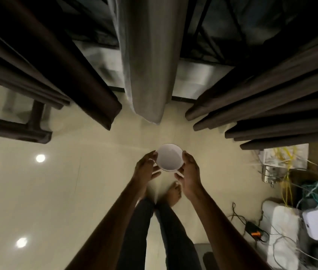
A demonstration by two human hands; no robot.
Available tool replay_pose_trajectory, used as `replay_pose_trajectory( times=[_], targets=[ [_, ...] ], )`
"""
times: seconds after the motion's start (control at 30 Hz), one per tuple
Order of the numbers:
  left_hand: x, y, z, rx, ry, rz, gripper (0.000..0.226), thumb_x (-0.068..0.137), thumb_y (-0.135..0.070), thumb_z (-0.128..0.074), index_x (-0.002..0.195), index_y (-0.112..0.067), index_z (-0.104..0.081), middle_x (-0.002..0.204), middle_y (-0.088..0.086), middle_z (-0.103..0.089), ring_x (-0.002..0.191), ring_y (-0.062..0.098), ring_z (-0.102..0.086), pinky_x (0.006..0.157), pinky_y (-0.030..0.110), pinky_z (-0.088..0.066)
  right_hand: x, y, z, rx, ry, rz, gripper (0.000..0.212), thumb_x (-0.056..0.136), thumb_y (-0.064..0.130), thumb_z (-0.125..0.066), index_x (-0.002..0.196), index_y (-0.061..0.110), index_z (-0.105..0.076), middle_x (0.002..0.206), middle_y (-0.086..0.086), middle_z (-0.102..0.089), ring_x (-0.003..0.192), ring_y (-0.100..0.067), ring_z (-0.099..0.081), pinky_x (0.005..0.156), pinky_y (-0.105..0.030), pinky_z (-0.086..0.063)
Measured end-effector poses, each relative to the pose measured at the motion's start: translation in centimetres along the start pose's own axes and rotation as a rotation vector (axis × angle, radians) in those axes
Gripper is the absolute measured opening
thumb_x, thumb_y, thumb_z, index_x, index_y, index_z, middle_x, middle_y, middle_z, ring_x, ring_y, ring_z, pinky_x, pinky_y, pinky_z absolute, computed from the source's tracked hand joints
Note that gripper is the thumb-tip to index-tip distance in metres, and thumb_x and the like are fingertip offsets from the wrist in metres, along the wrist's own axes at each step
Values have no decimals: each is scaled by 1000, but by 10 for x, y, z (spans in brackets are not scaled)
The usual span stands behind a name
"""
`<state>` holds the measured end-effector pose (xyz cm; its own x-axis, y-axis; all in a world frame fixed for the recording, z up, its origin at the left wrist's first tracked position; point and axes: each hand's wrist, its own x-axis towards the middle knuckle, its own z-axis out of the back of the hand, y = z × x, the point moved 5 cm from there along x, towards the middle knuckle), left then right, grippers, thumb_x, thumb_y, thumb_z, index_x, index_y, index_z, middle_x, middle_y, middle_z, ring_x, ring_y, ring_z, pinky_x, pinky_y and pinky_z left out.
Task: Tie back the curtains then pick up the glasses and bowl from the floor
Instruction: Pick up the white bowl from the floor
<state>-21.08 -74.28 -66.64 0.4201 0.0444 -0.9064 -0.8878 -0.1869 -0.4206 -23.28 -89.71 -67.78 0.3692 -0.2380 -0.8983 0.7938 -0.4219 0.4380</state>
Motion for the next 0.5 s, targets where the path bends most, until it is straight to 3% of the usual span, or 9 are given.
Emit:
replay_pose_trajectory(
  times=[0.1,0.23,0.5],
  targets=[
    [-48,-12,7,-87,-5,-28,30,102,-19,-54,131,-17,-61,137,12,-60,122,37,-58,90,44,-55,-52,19,-4,1,36,40,32,103,36,-53,134,27,-55,141,-13,-55,126,-36,-55,99,-53,-50],
    [-108,-25,9,-206,-65,-38,31,99,-16,-57,130,-16,-61,135,13,-60,119,42,-59,76,42,-59,-114,37,-8,38,74,65,38,104,35,-53,139,23,-51,140,-15,-52,124,-38,-54,90,-50,-55],
    [-208,-45,31,-403,-148,-153,22,98,-25,-61,121,-23,-62,123,8,-65,107,33,-65,57,31,-58,-210,46,-32,13,134,131,46,101,40,-55,143,23,-48,137,-17,-53,118,-37,-57,87,-48,-56]
  ],
)
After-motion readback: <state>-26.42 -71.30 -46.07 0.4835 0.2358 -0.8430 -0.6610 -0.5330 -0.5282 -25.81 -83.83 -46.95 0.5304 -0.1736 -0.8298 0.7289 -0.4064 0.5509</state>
